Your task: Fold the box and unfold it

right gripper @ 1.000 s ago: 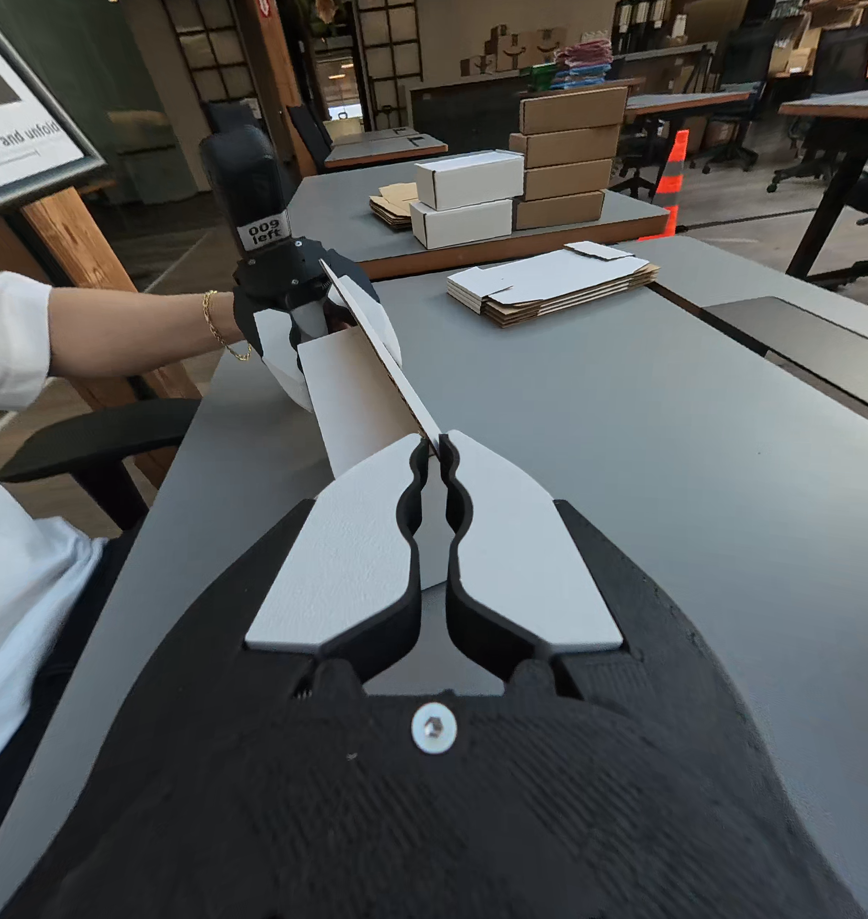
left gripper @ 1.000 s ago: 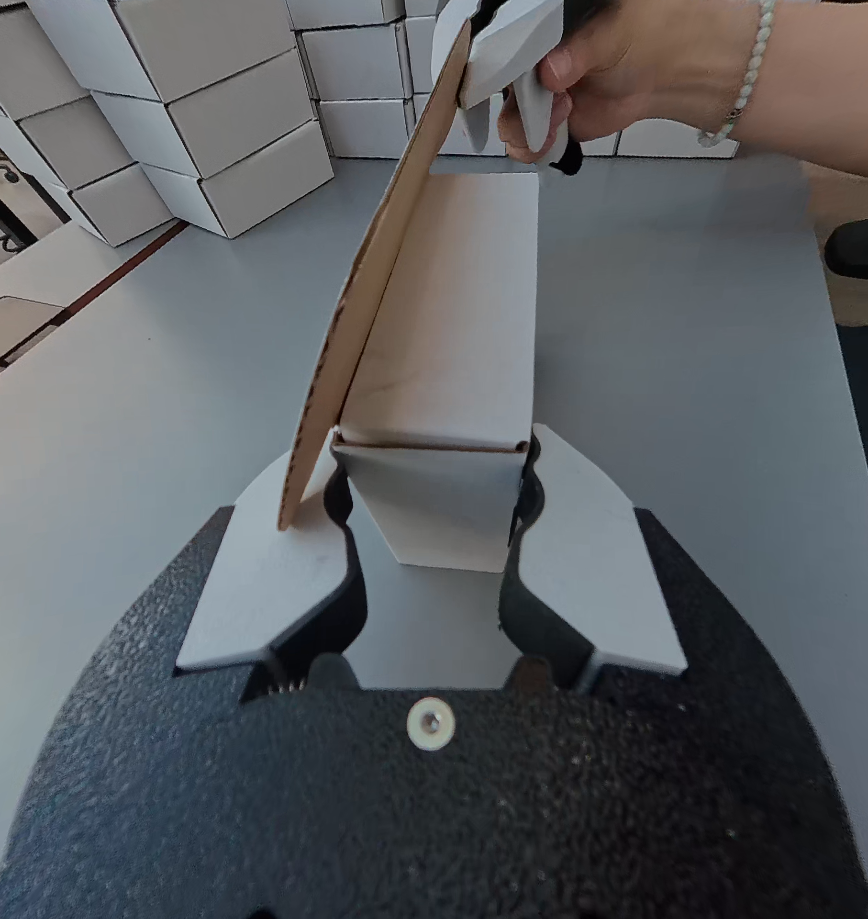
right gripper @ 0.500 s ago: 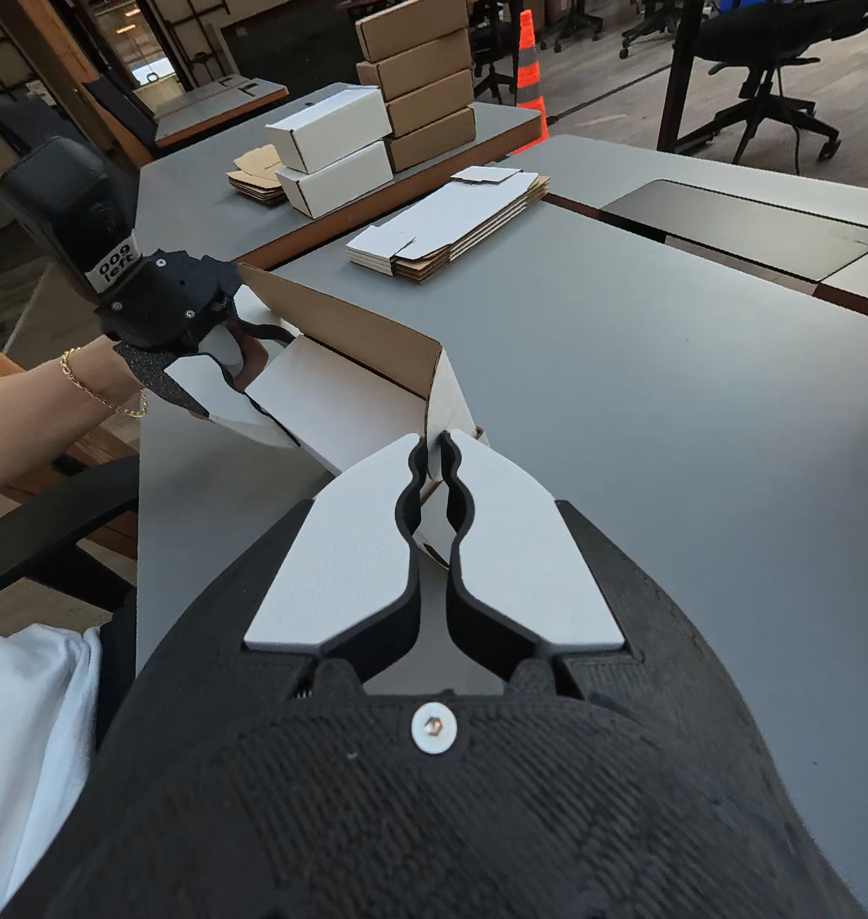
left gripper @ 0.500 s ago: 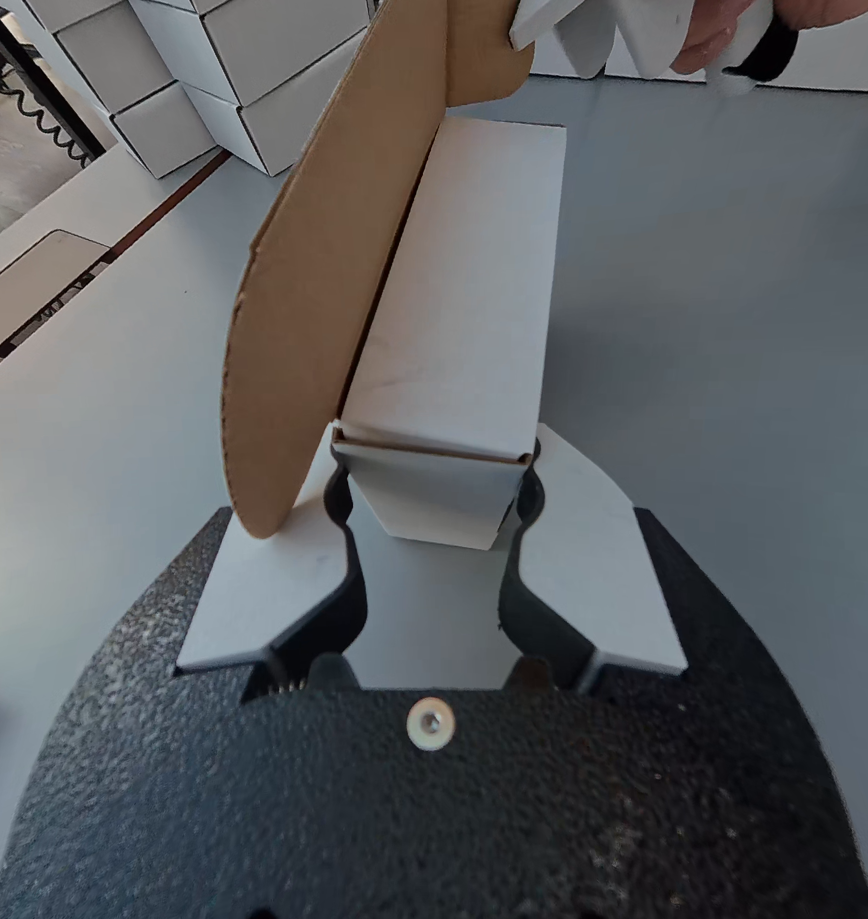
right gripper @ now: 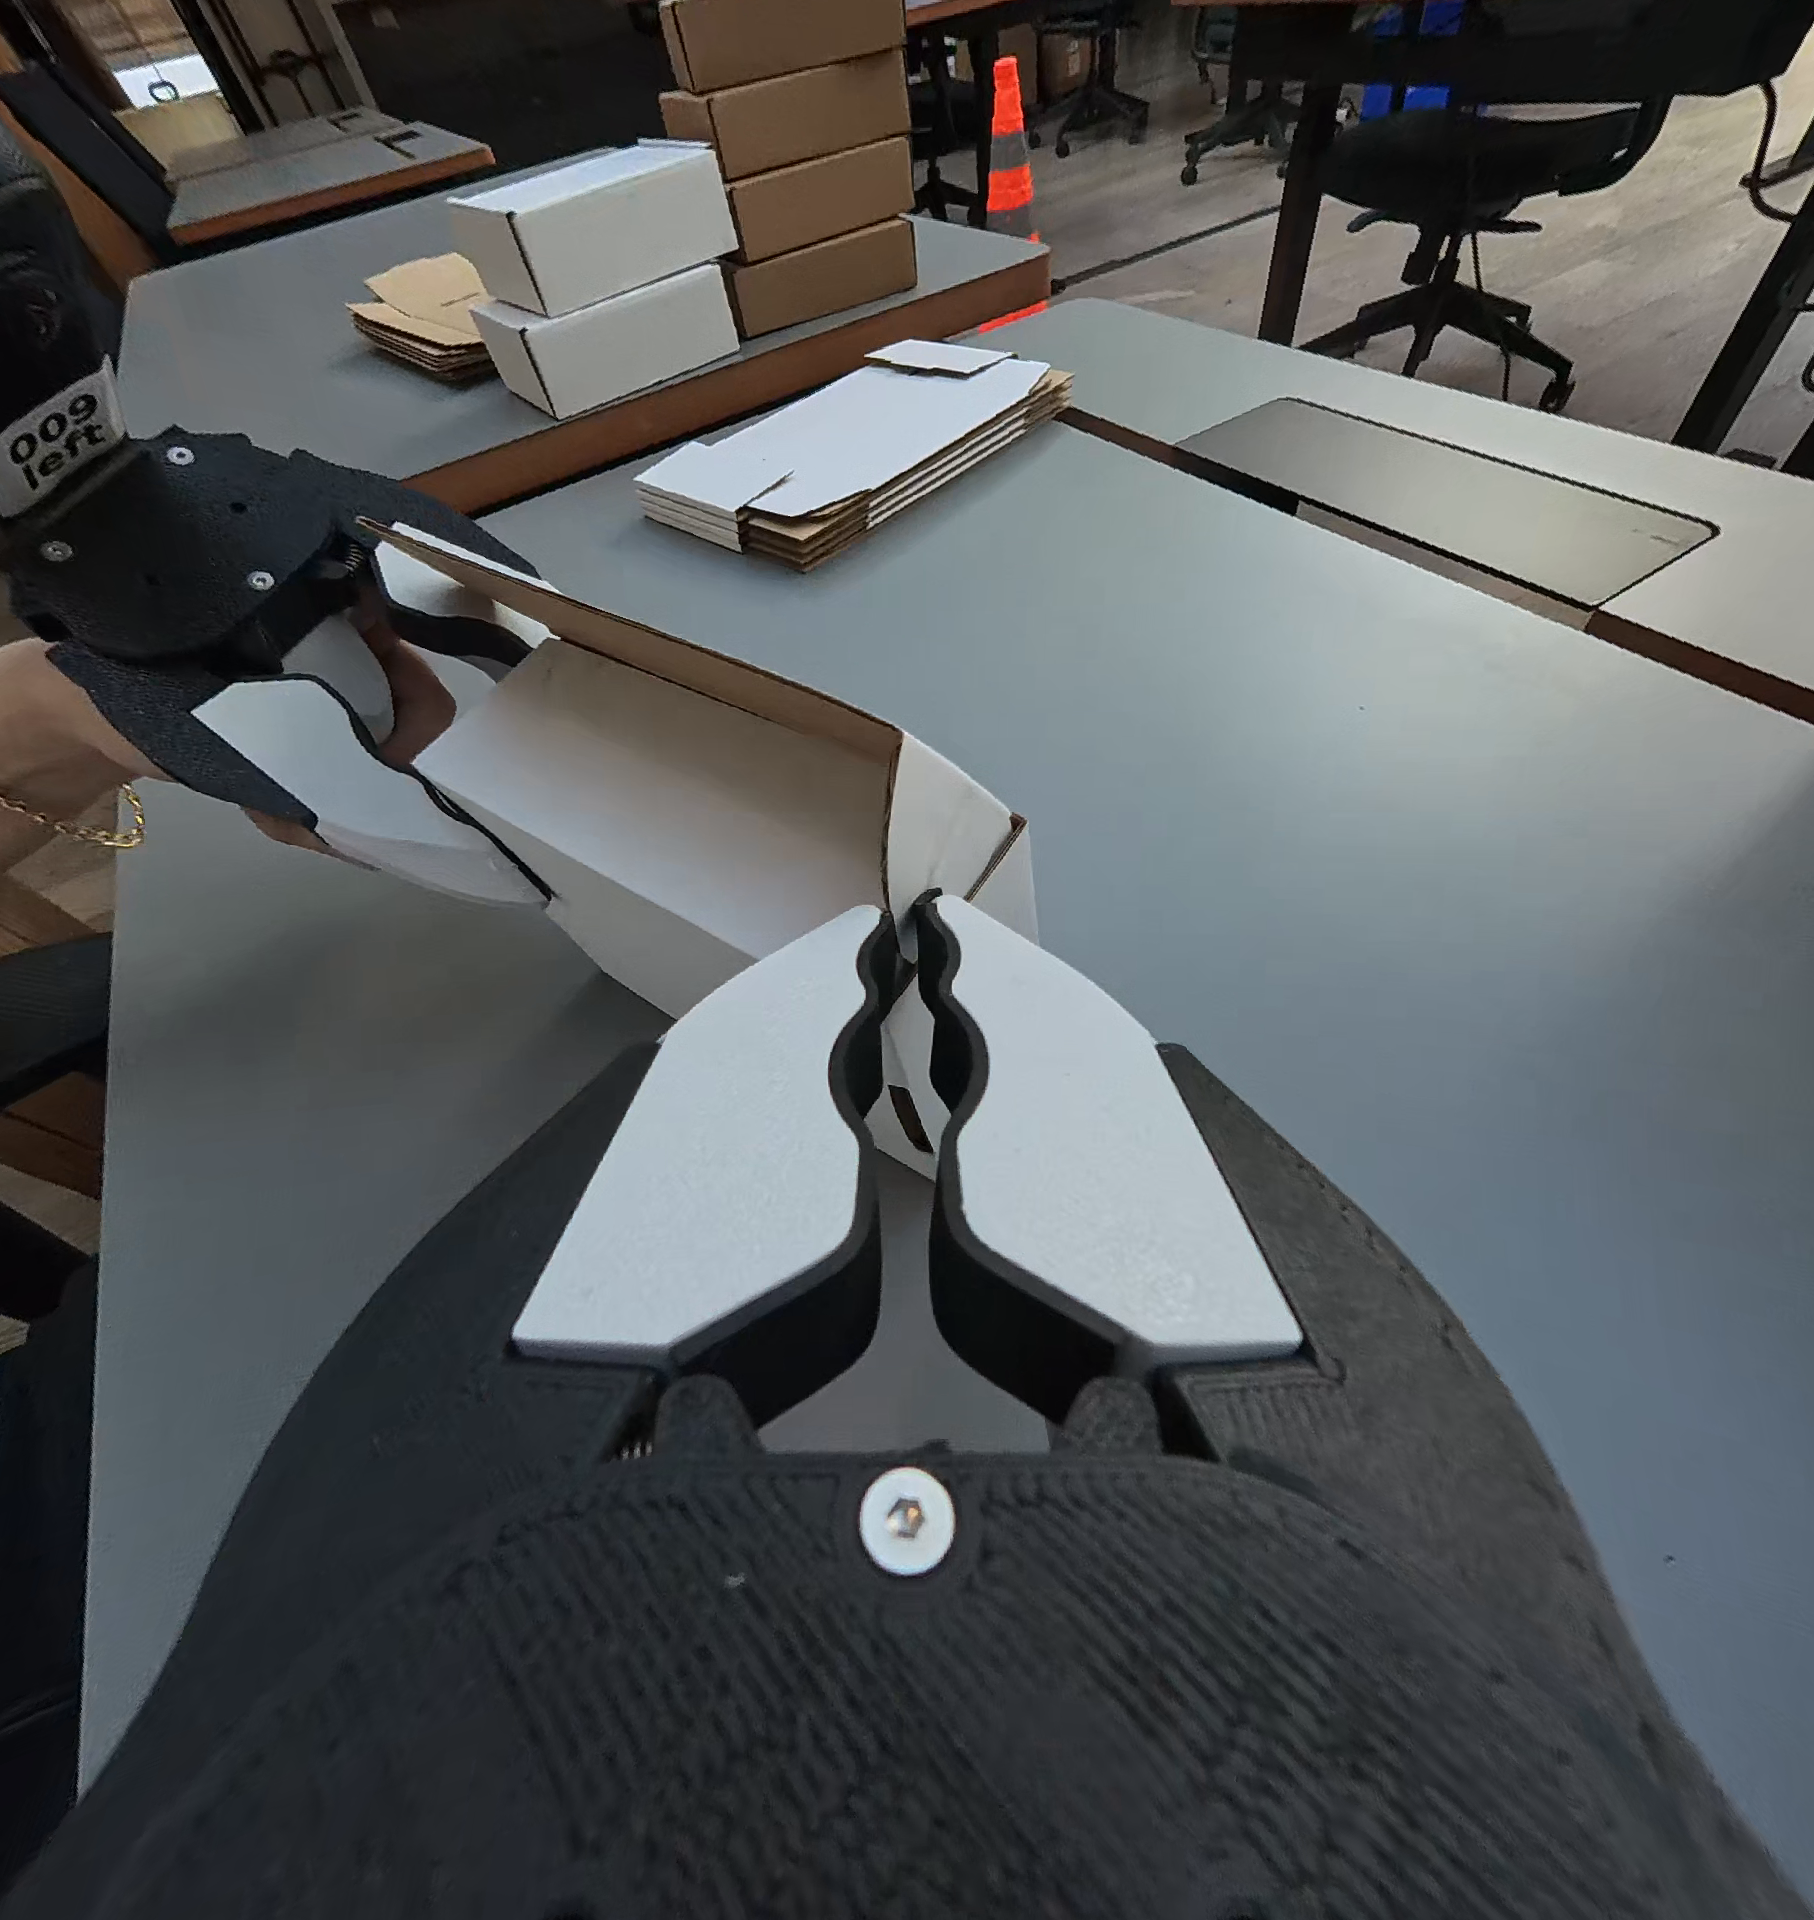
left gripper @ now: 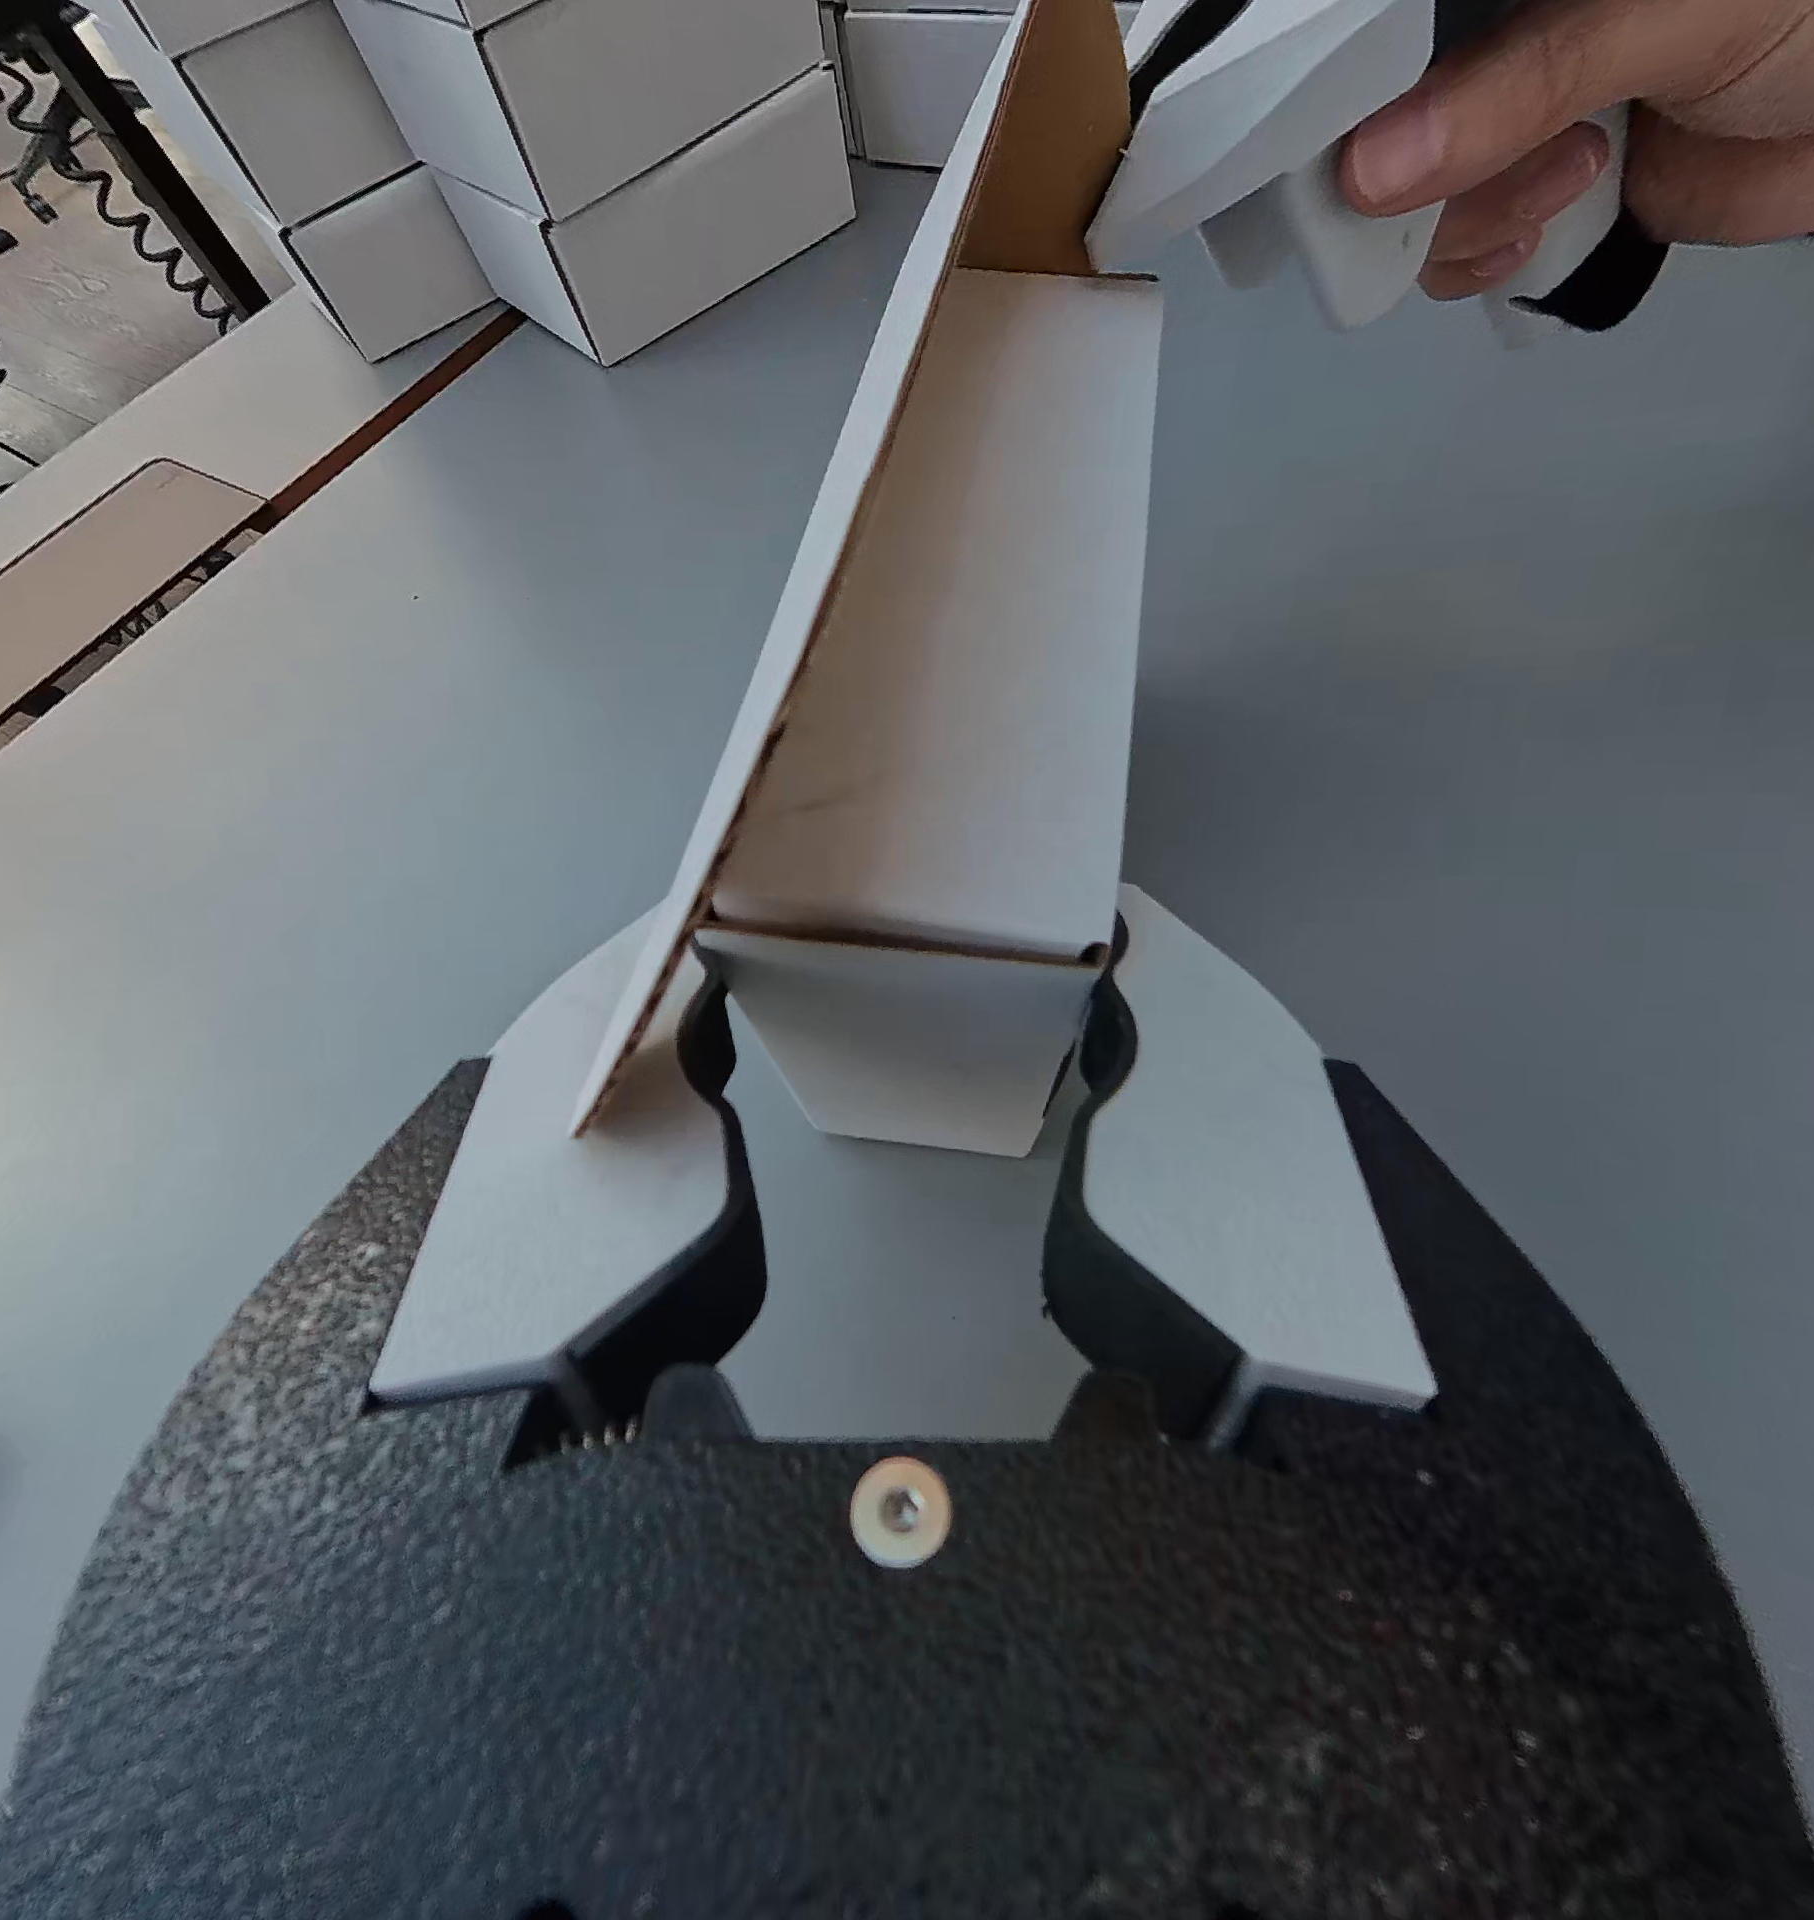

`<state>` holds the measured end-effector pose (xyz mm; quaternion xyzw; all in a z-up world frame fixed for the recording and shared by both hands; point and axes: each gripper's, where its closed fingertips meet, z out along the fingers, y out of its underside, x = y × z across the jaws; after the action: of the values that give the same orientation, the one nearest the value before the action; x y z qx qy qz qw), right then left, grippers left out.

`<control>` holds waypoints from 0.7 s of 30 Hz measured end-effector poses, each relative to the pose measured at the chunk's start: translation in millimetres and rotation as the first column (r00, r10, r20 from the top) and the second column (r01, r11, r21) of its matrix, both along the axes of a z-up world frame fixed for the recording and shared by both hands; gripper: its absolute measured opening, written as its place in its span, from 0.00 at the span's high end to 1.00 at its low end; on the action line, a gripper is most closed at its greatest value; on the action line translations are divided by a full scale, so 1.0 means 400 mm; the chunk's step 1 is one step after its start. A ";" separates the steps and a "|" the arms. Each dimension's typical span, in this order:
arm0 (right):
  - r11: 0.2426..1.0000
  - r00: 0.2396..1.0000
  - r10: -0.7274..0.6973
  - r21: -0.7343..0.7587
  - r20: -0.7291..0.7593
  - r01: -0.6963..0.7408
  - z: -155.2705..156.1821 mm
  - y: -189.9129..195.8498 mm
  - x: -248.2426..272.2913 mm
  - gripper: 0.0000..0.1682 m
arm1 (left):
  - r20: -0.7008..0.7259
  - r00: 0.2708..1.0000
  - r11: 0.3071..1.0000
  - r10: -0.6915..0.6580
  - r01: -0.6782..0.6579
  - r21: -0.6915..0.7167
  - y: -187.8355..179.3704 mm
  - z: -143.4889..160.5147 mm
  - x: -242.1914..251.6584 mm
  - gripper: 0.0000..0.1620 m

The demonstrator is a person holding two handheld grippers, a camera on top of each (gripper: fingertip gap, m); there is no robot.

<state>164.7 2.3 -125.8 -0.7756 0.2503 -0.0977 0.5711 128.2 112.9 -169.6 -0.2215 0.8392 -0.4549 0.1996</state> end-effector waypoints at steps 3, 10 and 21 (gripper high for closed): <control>0.999 0.999 -0.033 -0.021 0.028 0.034 -0.003 -0.001 0.004 0.98 | -0.007 1.000 1.000 0.001 -0.001 -0.009 0.000 0.000 0.002 0.59; 0.980 0.987 -0.148 -0.123 0.070 0.156 -0.009 0.011 0.025 0.99 | 0.079 0.997 0.999 0.010 -0.007 -0.042 0.029 0.012 -0.009 0.54; 0.964 0.976 -0.187 -0.169 0.113 0.204 -0.009 0.026 0.031 0.99 | 0.337 0.941 0.996 0.032 -0.003 -0.087 0.099 0.151 -0.076 0.82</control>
<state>177.2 12.7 -129.4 -0.7898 0.2882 -0.2128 0.4978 97.8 152.6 -109.2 -0.1559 0.7704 -0.5196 0.3349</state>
